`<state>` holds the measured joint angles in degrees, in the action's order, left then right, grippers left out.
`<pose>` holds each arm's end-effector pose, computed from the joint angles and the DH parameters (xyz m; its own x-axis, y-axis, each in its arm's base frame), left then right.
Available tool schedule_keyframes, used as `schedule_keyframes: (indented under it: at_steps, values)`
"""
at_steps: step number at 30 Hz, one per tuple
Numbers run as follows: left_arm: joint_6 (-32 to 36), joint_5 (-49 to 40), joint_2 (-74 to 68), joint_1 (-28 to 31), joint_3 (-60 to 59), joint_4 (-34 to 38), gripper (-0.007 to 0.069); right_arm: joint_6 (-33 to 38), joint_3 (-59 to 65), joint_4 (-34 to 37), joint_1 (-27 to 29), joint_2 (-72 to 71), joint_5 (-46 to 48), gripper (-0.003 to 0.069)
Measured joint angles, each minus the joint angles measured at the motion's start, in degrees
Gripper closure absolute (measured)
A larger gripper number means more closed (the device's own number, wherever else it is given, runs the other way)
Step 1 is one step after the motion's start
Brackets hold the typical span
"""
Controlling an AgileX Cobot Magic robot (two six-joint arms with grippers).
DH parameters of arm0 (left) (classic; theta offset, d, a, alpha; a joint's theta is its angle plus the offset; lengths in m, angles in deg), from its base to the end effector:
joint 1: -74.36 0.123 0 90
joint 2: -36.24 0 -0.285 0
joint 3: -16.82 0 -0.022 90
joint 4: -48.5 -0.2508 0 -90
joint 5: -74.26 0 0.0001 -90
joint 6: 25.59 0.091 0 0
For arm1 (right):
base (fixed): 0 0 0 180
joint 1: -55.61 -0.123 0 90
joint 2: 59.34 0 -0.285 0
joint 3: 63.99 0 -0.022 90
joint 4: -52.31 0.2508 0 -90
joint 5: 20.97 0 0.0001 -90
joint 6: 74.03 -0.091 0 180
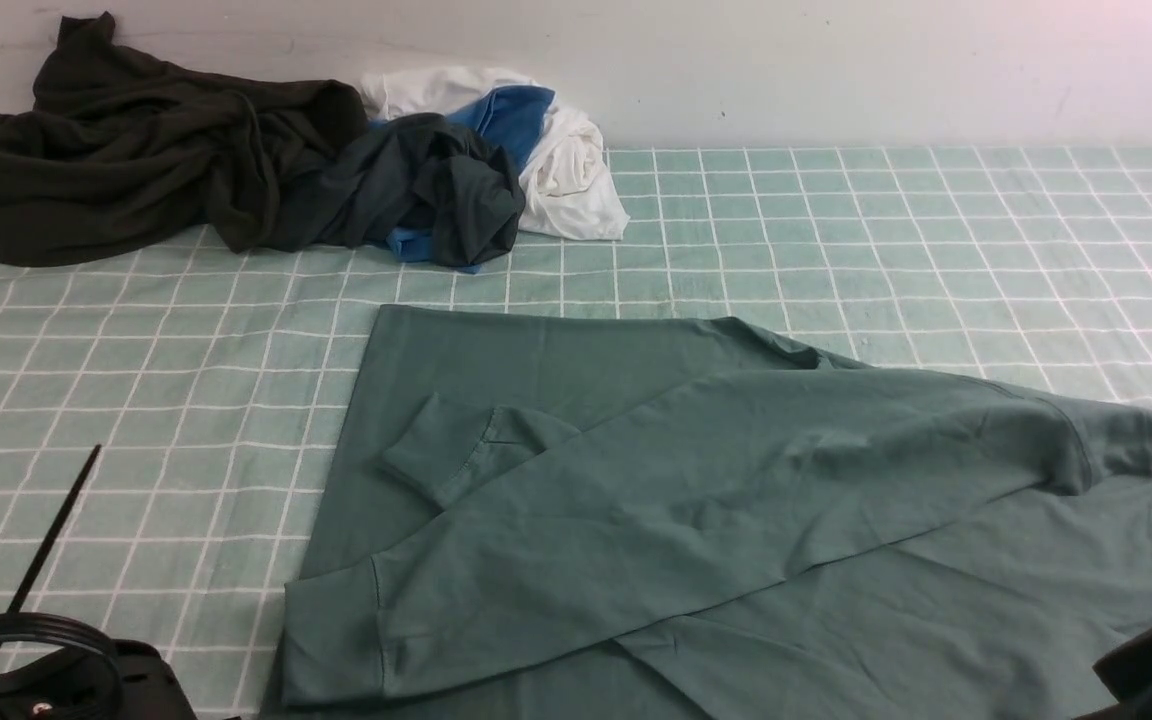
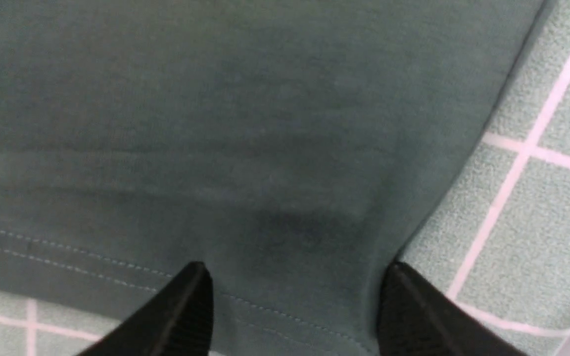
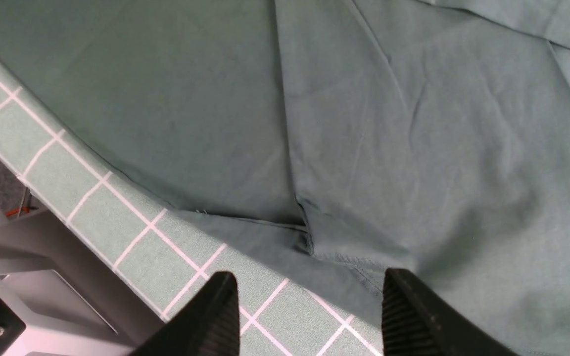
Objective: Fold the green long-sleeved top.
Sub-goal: Use both arms simultaneously to clamp the lower edge of the clothing fabric
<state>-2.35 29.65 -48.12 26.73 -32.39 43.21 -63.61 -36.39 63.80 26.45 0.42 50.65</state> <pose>0.1202 -0.1230 0.1589 -0.2659 0.9640 -0.0008 0.9614 0.2652 0.0730 0.1125 0.0825 0.3195 -0.7442 -0.5475 -0.3826 -0.6305 0.7649 0.1320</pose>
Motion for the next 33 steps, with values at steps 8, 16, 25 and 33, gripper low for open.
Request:
schedule_keyframes:
  at_steps: [8,16,25,33]
  values:
    - [4.59,-2.69,-0.04,-0.43,0.0,4.22,0.0205,0.04,0.0,0.0,0.0,0.0,-0.17,0.0291]
    - [0.2,-0.72,-4.05,-0.43,0.54,1.82,0.0205,0.04,0.0,0.0,0.0,0.0,-0.67,0.0291]
    - [-5.84,-3.84,-5.1,-0.43,6.42,1.04,0.0363,0.11,0.0,0.0,0.0,0.0,-0.67,0.0291]
    - [-5.34,-6.49,-5.98,-0.43,7.16,1.04,0.0492,0.17,0.0,0.0,0.0,0.0,-0.67,0.0291]
